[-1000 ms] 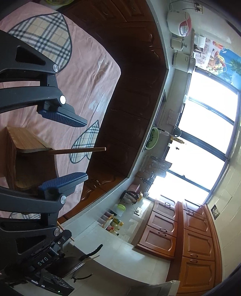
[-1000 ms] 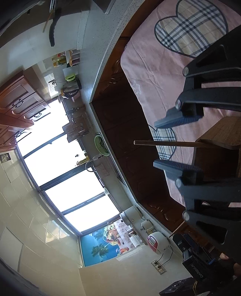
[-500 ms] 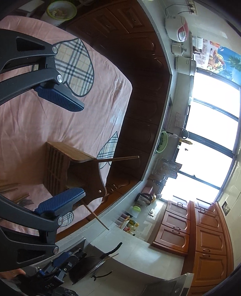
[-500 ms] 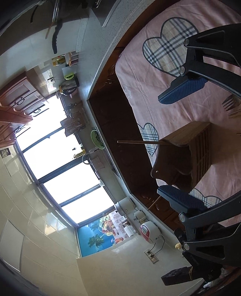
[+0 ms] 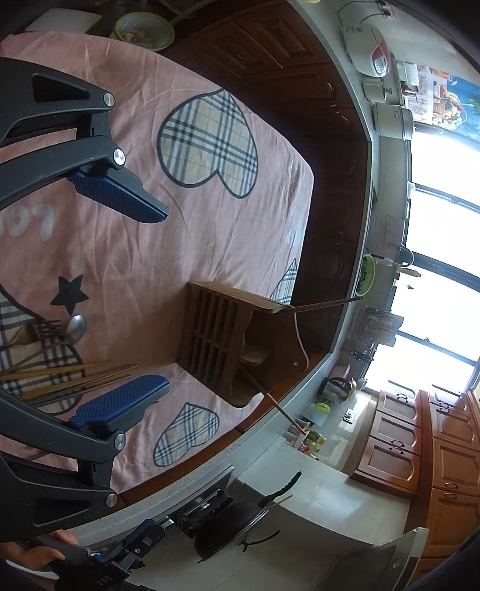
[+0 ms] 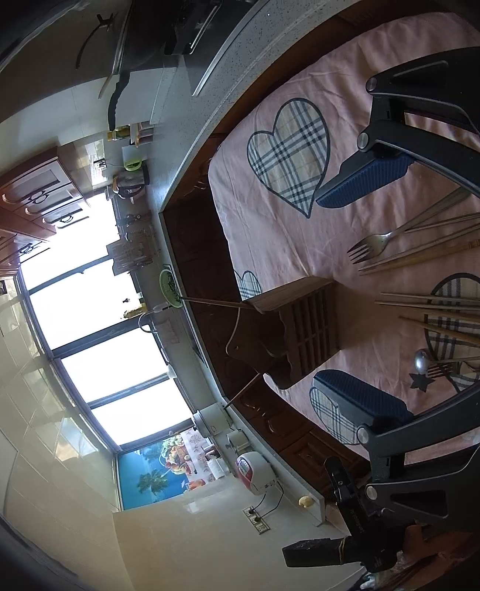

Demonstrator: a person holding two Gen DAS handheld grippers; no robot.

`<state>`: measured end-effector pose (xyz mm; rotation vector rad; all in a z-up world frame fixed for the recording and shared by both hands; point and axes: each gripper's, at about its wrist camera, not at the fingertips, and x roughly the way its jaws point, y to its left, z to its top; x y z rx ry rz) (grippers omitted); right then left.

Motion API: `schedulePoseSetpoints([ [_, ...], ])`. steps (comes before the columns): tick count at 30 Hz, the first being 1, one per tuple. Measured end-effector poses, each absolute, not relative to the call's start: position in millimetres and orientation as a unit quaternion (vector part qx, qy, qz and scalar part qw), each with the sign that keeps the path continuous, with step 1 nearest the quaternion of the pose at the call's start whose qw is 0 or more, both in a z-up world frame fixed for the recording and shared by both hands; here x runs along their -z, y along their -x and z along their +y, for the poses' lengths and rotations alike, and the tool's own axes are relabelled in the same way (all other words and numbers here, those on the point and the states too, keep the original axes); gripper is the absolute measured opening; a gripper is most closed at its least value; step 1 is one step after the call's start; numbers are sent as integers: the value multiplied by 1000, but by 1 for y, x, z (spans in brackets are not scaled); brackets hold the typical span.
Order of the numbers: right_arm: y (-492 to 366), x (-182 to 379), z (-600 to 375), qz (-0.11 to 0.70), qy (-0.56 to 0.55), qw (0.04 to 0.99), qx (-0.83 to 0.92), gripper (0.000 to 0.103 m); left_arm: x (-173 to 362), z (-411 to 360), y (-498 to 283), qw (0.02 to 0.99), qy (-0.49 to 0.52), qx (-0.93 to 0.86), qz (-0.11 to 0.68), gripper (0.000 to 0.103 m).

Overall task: Organize utensils
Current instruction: 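Withdraw both tools from the holder and move them back over the utensils, then close the left tool on a wooden chopstick while the right tool grasps a metal chopstick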

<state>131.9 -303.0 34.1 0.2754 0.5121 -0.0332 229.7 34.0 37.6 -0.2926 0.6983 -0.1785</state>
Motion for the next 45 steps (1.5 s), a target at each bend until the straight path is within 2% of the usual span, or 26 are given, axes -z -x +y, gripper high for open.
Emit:
schedulePoseSetpoints([
  [16, -93, 1, -311, 289, -136, 947, 33, 91, -20, 24, -200, 904, 131, 90, 398, 83],
  [30, -103, 10, -314, 313, -126, 941, 33, 90, -10, -8, -227, 890, 104, 104, 431, 83],
  [33, -111, 17, -314, 329, -122, 936, 31, 78, -4, -19, -238, 885, 90, 108, 444, 82],
  [35, -118, 23, -313, 344, -120, 931, 27, 62, 1, -27, -247, 881, 82, 110, 453, 80],
  [37, -126, 31, -313, 362, -114, 925, 23, 50, 6, -36, -255, 877, 72, 116, 461, 78],
  [41, -141, 51, -313, 399, -107, 911, 16, 24, 20, -53, -273, 868, 48, 120, 480, 67],
  [42, -143, 57, -313, 407, -105, 907, 15, 22, 24, -56, -277, 864, 46, 121, 486, 63],
  [45, -150, 71, -313, 432, -100, 896, 11, 16, 35, -65, -291, 855, 46, 127, 501, 60],
])
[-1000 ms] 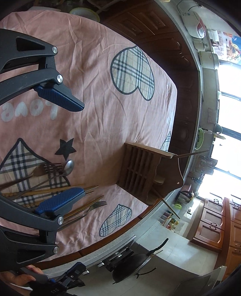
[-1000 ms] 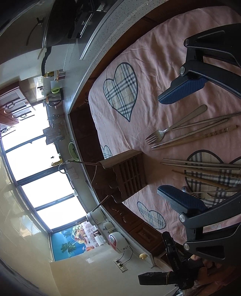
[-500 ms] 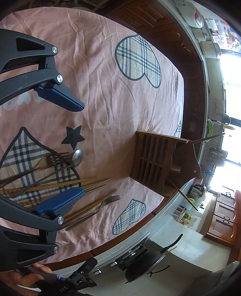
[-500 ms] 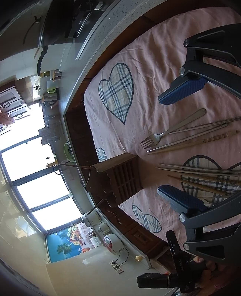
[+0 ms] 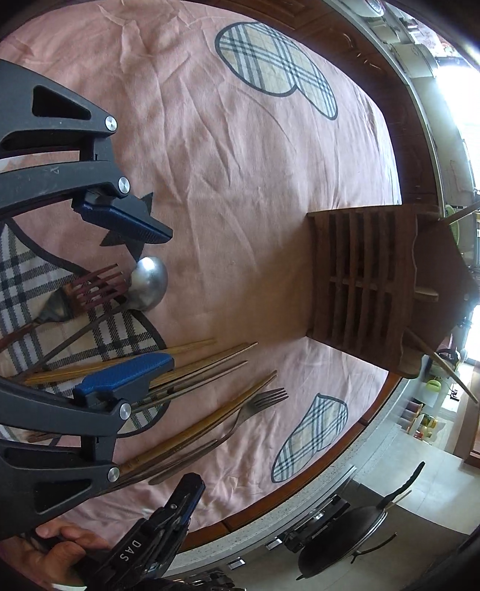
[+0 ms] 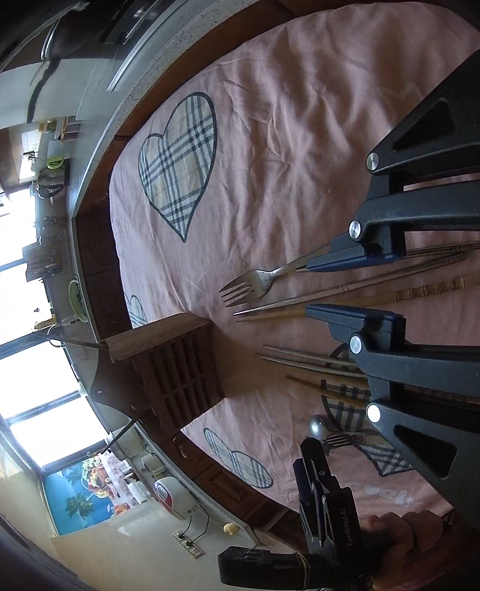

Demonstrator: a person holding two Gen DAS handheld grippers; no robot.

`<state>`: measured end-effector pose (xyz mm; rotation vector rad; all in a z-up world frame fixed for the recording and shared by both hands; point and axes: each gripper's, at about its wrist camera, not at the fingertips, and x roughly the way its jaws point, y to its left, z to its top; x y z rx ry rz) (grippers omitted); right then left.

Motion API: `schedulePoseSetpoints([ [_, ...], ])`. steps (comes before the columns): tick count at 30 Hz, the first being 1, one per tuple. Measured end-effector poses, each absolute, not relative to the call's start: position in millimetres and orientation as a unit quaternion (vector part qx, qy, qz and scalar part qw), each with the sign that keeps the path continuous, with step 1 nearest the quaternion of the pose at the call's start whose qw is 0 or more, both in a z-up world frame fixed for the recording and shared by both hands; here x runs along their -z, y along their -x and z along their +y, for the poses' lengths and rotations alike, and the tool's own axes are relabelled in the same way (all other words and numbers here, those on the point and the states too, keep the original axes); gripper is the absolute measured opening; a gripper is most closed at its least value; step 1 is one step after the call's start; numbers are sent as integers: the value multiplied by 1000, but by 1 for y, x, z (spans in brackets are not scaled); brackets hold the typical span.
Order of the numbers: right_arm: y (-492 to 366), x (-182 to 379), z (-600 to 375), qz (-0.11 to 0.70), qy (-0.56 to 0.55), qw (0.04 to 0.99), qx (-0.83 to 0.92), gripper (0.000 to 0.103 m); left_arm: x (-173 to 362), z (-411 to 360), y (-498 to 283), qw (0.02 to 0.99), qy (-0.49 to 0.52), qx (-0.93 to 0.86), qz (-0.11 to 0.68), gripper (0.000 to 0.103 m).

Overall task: Organize utensils
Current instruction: 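Close the left tool on a wooden chopstick while the right tool grasps a metal chopstick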

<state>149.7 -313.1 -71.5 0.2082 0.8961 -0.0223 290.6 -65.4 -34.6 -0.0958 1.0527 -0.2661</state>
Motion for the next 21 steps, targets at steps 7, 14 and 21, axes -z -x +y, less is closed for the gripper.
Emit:
schedulePoseSetpoints([
  [7, -160, 93, -319, 472, -91, 877, 18, 8, 54, -91, -312, 844, 18, 139, 518, 49],
  [14, -173, 98, -320, 485, -87, 870, 7, 7, 65, -104, -331, 836, 8, 148, 528, 42],
  [21, -185, 98, -317, 495, -66, 866, -1, 6, 69, -126, -338, 834, -49, 154, 528, 41],
])
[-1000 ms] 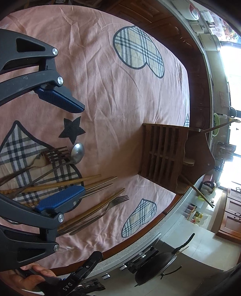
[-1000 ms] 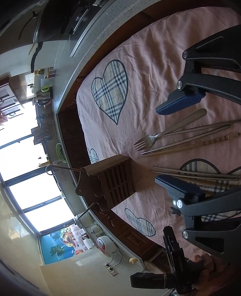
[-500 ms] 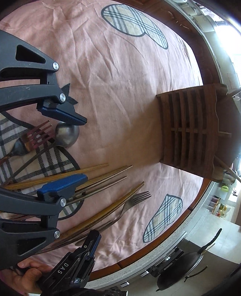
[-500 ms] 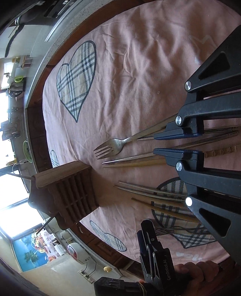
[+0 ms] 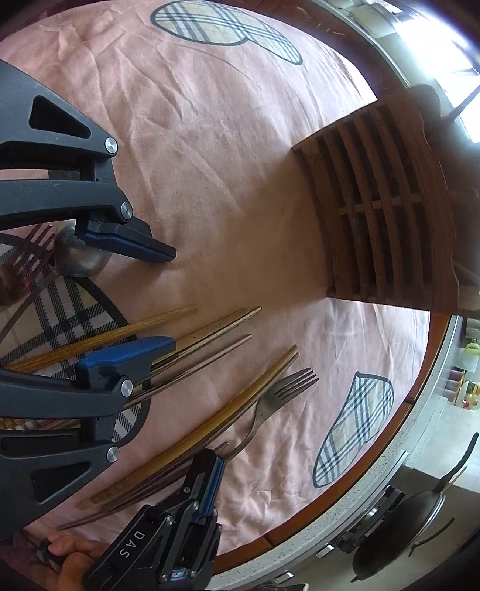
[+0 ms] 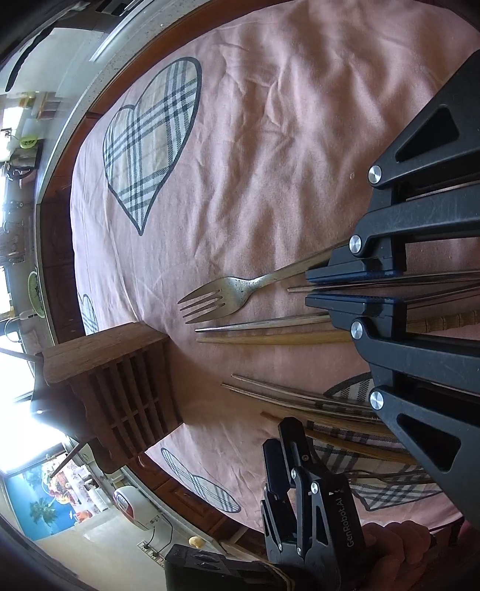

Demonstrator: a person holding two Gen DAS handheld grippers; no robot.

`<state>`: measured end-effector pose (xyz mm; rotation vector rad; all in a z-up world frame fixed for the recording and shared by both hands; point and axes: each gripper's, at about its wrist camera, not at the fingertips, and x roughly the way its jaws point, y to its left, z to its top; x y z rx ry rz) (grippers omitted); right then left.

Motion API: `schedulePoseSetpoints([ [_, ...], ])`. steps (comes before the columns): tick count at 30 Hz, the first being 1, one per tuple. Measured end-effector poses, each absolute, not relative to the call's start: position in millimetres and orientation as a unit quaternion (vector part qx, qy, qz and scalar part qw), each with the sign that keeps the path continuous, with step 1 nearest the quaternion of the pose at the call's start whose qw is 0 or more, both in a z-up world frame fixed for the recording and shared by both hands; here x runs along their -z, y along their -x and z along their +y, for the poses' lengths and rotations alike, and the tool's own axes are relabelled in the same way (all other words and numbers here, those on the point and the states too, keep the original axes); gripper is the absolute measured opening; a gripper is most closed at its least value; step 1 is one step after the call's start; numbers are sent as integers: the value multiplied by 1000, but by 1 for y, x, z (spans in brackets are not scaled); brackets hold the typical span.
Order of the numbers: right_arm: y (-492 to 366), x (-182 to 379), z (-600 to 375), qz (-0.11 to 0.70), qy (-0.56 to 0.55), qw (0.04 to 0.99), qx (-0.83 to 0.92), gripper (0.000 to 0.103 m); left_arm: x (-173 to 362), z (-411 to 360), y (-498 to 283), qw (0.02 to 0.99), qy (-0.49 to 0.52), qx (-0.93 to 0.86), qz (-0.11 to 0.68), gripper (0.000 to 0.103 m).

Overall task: Organize utensils
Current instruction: 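Close the left tool on a wooden chopstick while the right tool grasps a metal chopstick, then lift both held chopsticks upright and carry them to the wooden holder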

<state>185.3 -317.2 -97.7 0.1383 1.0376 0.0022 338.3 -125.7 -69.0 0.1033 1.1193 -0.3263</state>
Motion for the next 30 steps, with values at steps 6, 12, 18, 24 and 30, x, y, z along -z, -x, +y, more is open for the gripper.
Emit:
schedulePoseSetpoints([
  [6, -192, 99, -312, 495, -37, 868, -2, 7, 72, -142, -332, 839, -95, 162, 511, 24],
  [12, -191, 99, -312, 487, -45, 872, -3, 4, 73, -139, -335, 839, -77, 172, 511, 7],
  [18, -180, 80, -317, 463, -84, 882, -16, 4, 49, -109, -334, 839, 12, 200, 506, 6],
  [24, -169, 51, -315, 431, -93, 898, -22, 4, 8, -89, -311, 853, 52, 231, 466, 5],
  [30, -158, 18, -311, 392, -86, 916, -18, 4, -23, -60, -280, 867, 71, 242, 430, 3],
])
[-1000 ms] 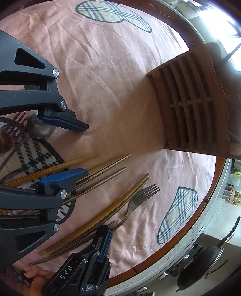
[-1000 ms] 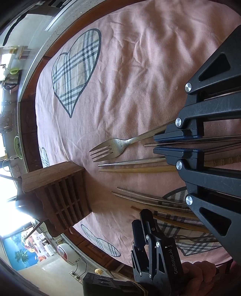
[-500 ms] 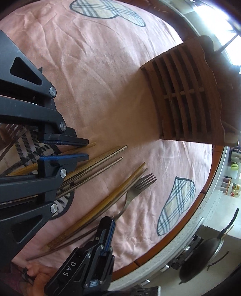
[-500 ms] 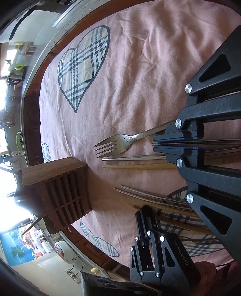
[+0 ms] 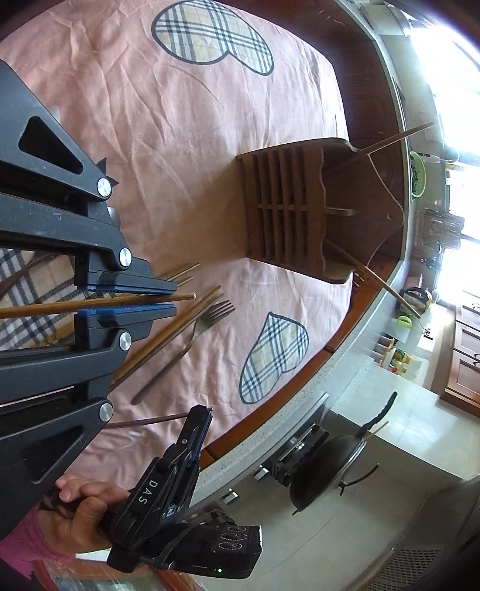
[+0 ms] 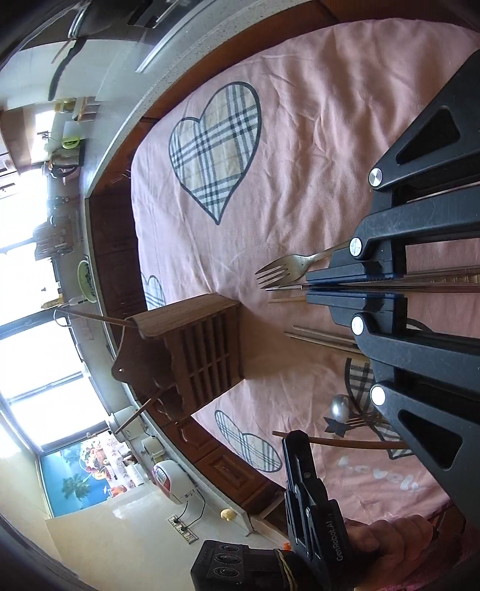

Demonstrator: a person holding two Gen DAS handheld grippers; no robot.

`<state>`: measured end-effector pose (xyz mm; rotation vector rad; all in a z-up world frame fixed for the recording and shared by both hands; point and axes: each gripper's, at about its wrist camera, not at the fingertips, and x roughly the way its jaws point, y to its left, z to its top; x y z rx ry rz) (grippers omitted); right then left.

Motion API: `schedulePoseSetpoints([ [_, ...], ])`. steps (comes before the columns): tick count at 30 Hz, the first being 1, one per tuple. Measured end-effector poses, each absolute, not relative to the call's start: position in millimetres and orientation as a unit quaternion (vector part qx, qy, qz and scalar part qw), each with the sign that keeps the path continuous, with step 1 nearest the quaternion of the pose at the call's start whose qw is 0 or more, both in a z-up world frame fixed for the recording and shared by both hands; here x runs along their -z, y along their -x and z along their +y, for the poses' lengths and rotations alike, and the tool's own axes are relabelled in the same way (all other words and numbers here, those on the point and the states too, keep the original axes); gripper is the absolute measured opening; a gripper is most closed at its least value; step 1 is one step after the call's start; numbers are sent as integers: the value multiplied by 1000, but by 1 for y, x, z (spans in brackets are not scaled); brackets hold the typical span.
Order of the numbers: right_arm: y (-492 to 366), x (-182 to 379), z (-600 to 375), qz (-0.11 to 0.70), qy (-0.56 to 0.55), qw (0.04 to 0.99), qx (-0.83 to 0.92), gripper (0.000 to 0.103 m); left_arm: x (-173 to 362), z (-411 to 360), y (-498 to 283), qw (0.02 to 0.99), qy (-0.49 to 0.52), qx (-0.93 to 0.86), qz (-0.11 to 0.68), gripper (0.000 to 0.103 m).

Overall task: Organize utensils
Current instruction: 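Lift both held chopsticks upright and carry them to the wooden holder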

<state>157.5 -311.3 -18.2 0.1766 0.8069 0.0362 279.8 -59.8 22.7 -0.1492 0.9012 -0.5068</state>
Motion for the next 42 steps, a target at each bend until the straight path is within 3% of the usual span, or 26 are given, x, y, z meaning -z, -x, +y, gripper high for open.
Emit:
schedulePoseSetpoints([
  [23, -138, -66, -295, 270, -76, 960, -16, 4, -92, 23, -223, 913, 124, 221, 319, 3],
  [42, -187, -106, -287, 191, -96, 977, -28, 4, -114, 52, -252, 943, 157, 173, 238, 3],
])
